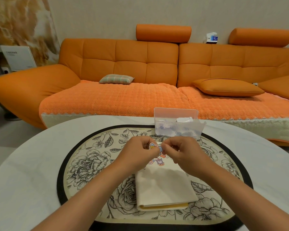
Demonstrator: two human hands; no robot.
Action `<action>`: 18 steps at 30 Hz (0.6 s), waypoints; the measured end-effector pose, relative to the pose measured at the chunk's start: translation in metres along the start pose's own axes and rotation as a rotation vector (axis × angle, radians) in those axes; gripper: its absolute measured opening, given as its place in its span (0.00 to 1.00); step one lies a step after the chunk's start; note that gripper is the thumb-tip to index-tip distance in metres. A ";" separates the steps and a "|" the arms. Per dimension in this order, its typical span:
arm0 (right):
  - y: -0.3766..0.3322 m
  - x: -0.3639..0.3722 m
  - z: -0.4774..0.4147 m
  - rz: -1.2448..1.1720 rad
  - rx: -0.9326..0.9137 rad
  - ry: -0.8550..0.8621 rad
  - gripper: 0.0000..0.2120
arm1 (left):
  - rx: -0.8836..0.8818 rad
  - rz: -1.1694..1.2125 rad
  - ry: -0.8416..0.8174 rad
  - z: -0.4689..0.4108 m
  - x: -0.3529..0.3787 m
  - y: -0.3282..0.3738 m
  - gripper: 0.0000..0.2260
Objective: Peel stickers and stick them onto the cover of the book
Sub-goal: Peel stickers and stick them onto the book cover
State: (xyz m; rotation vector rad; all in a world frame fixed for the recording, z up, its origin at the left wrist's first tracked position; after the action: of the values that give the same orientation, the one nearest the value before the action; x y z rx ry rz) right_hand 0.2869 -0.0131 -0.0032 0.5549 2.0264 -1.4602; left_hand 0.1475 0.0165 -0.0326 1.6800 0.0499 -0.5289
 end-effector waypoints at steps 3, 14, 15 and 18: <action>0.004 -0.004 0.000 -0.127 0.060 -0.002 0.12 | -0.008 0.017 0.016 -0.002 -0.006 0.000 0.06; 0.000 -0.005 0.001 -0.171 0.093 0.000 0.10 | -0.001 0.022 -0.009 0.000 -0.006 0.004 0.09; -0.001 -0.005 0.001 -0.168 0.091 -0.004 0.10 | -0.001 0.018 -0.009 0.000 -0.006 0.004 0.10; -0.003 -0.004 0.001 -0.159 0.084 -0.024 0.09 | -0.003 0.012 -0.012 -0.001 -0.005 0.004 0.08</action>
State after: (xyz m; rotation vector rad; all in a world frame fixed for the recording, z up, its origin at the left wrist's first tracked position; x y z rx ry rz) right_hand 0.2884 -0.0151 0.0012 0.4160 2.0378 -1.6430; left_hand 0.1445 0.0177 -0.0275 1.6730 0.0317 -0.5299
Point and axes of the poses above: each hand's wrist, its own z-axis away from the middle knuckle, its own x-axis out of the palm, y = z × x, the point moved 9 cm from there along -z, towards the middle knuckle, and after that the axes turned 2 degrees about -y, right-handed, at the moved point
